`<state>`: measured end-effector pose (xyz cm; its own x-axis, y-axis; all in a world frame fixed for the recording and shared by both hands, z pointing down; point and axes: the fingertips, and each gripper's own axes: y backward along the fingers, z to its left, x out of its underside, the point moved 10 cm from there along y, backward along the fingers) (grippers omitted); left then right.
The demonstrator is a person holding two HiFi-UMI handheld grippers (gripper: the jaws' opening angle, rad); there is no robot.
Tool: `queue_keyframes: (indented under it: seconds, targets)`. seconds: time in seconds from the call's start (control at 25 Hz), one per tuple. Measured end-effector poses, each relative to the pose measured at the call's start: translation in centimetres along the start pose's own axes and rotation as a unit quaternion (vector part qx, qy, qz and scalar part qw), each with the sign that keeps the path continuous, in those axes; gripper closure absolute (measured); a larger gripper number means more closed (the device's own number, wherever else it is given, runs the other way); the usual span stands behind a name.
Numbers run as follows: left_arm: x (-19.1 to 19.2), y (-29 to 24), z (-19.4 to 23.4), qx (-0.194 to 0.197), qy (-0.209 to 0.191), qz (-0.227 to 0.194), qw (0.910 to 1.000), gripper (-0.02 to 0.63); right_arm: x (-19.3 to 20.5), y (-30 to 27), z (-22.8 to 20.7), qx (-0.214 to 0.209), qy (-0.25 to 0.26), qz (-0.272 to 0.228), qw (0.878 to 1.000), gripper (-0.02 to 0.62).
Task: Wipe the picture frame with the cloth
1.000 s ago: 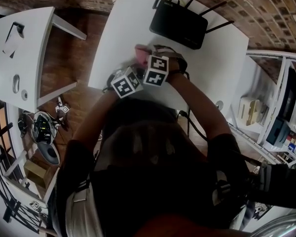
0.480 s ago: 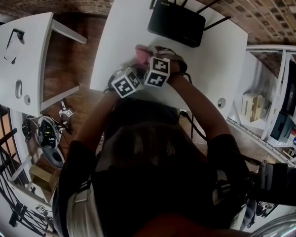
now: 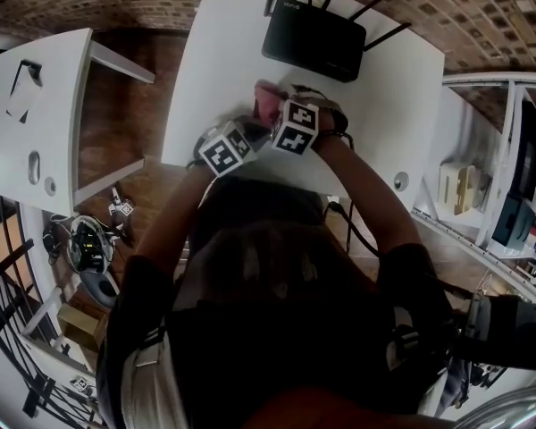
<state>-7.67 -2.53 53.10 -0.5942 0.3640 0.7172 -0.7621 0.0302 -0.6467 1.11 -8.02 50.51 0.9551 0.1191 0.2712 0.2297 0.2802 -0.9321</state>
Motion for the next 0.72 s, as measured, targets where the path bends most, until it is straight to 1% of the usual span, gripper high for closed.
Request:
queue_keyframes:
  seconds: [0.12, 0.72]
  targets:
    - [0.0, 0.0, -0.1, -0.003, 0.001, -0.001, 1.0, 0.604, 1.1, 0.1, -0.1, -0.004, -0.023, 0.001, 1.0, 0.534]
    - [0.0, -0.1, 0.0, -0.001, 0.005, 0.0, 1.0, 0.604, 5.2, 1.3, -0.4, 0.01, -0.103, 0.005, 0.995, 0.534]
